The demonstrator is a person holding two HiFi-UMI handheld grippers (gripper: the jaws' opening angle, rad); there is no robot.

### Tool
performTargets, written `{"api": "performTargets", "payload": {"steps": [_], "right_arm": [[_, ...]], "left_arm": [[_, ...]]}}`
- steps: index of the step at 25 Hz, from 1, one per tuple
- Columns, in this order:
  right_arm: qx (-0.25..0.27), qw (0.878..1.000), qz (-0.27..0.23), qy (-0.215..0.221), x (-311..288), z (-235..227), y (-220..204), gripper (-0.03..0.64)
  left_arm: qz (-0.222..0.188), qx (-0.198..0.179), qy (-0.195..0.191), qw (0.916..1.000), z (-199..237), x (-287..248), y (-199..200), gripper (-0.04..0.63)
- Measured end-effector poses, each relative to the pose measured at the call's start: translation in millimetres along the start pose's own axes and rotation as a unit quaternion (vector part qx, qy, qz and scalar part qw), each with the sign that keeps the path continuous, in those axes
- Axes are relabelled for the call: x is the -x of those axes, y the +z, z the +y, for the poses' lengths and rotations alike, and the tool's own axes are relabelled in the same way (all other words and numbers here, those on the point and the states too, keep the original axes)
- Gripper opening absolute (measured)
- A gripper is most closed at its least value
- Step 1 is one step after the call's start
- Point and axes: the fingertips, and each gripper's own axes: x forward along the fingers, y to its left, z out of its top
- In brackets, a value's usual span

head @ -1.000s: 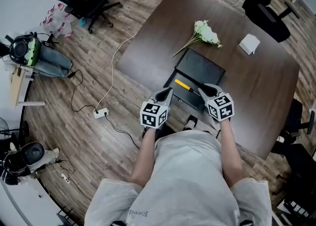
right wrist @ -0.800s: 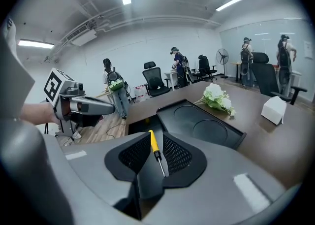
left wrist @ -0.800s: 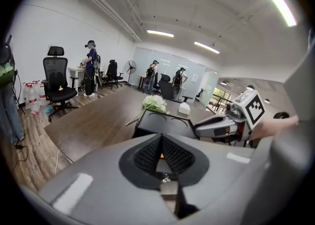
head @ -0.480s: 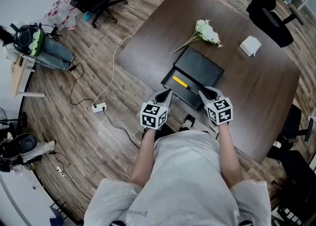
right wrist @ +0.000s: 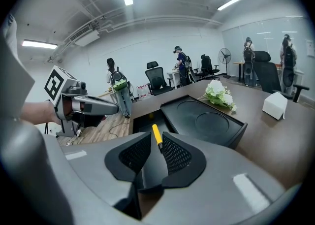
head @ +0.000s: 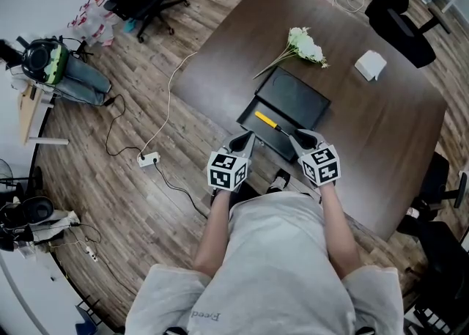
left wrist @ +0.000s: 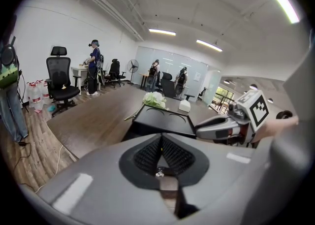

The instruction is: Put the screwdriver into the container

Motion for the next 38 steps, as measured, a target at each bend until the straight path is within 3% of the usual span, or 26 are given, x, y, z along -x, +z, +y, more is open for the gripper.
{"api": "performTargets", "payload": {"steps": [11,38], "right_arm": [[-0.003,1.000,-0.011,0.001,-0.3,1.0,4.9,0.002],[0.018,0.999,0.003,0.039,-12.4,31.9,0.3,0.002]], "left_arm": [[0.007,0.001,-0.001,1.0000,2.5,-1.1,-0.6,0.055],[-0.005,0.007,0.004,1.0000,0.0,12.7,-6.7,0.055]]}}
